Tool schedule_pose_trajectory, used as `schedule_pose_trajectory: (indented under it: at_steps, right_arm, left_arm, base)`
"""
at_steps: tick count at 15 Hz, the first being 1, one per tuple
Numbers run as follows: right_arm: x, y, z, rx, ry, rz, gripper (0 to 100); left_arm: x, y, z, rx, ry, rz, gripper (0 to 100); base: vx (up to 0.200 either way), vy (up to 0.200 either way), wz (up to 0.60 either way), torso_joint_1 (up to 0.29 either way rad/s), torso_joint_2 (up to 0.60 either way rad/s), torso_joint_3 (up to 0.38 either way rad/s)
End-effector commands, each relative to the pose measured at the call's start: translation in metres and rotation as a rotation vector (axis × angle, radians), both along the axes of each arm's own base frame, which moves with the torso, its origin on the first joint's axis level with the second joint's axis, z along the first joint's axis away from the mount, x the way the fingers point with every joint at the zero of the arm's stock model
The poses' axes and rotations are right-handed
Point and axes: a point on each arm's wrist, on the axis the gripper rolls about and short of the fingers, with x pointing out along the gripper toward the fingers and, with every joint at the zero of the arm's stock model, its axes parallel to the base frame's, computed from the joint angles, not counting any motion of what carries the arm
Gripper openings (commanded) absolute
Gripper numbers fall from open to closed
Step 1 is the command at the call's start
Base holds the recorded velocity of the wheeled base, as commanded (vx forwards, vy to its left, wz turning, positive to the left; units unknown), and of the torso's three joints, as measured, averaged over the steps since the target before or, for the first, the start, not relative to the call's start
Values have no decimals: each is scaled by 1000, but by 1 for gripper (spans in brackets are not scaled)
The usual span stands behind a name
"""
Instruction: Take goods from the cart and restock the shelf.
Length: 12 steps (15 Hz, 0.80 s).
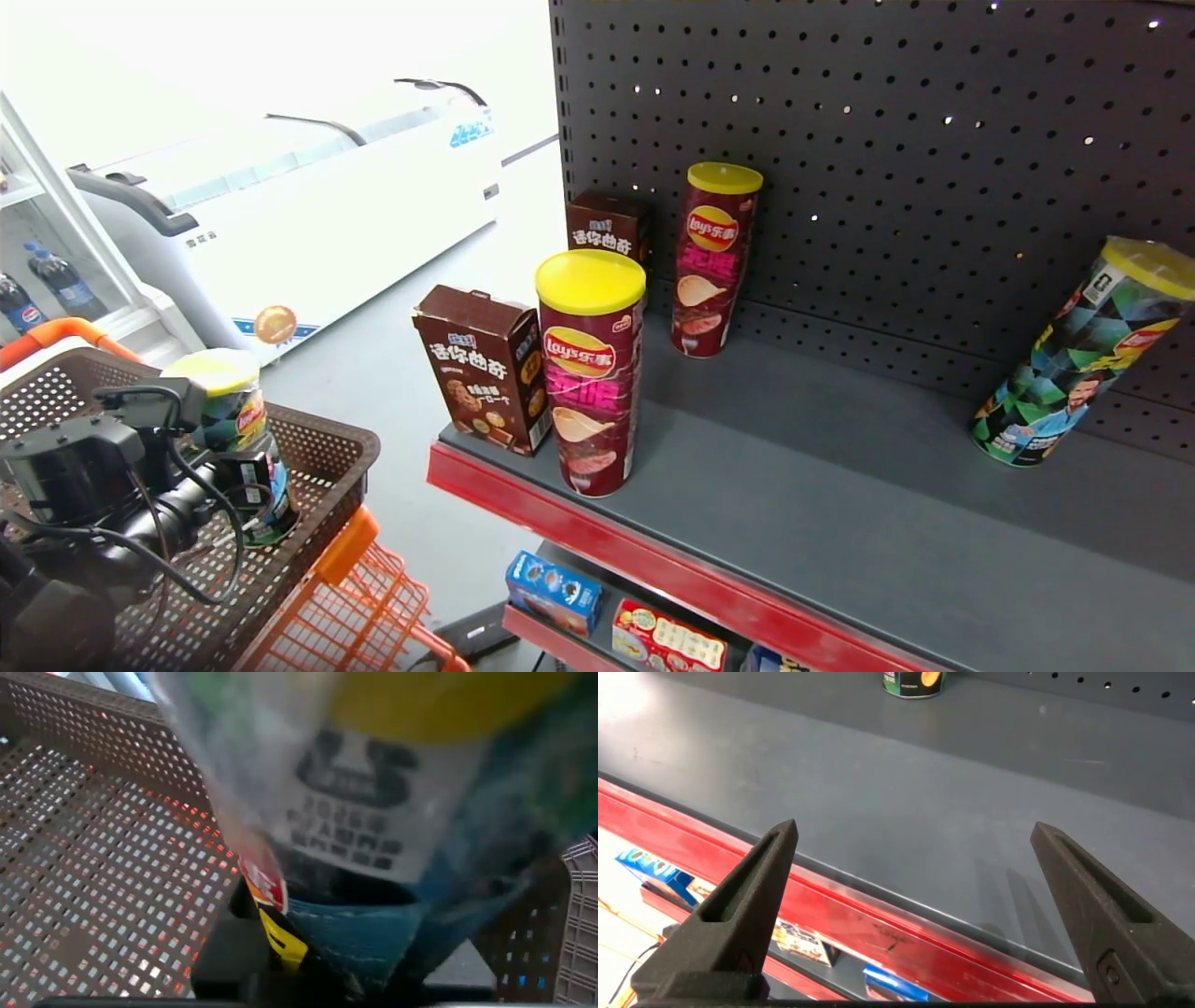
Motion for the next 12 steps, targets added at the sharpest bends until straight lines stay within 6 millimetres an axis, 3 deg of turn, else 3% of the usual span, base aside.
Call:
schedule_pose_trajectory:
  at_steps: [1, 3, 4, 6, 10, 12]
  right_arm:
    - [0, 0, 0, 0, 1, 0, 100]
    - [0, 0, 0, 0, 1, 0, 100]
    - [0, 0, 0, 0, 1, -2, 100]
    - [0, 0, 0, 0, 1, 0, 100]
    - [0, 0, 0, 0, 1, 0, 100]
    - [0, 0, 0, 0, 1, 0, 100]
  left_arm:
    - [-7, -6, 42, 33, -155, -24, 0]
    - [-16, -11, 66, 46, -189, -43, 0]
    - [-28, -17, 88, 50, -199, -56, 0]
    - [-54, -25, 109, 55, -220, -77, 0]
    - [-69, -40, 123, 62, -288, -144, 0]
    - [-82, -55, 125, 50, -305, -274, 0]
  base:
    - [0, 0, 0, 0, 0, 0]
    - [0, 0, 0, 0, 0, 0]
    - [0, 0, 0, 0, 0, 0]
    - [0, 0, 0, 0, 0, 0]
    - [0, 0, 0, 0, 0, 0]
    - [0, 0, 0, 0, 0, 0]
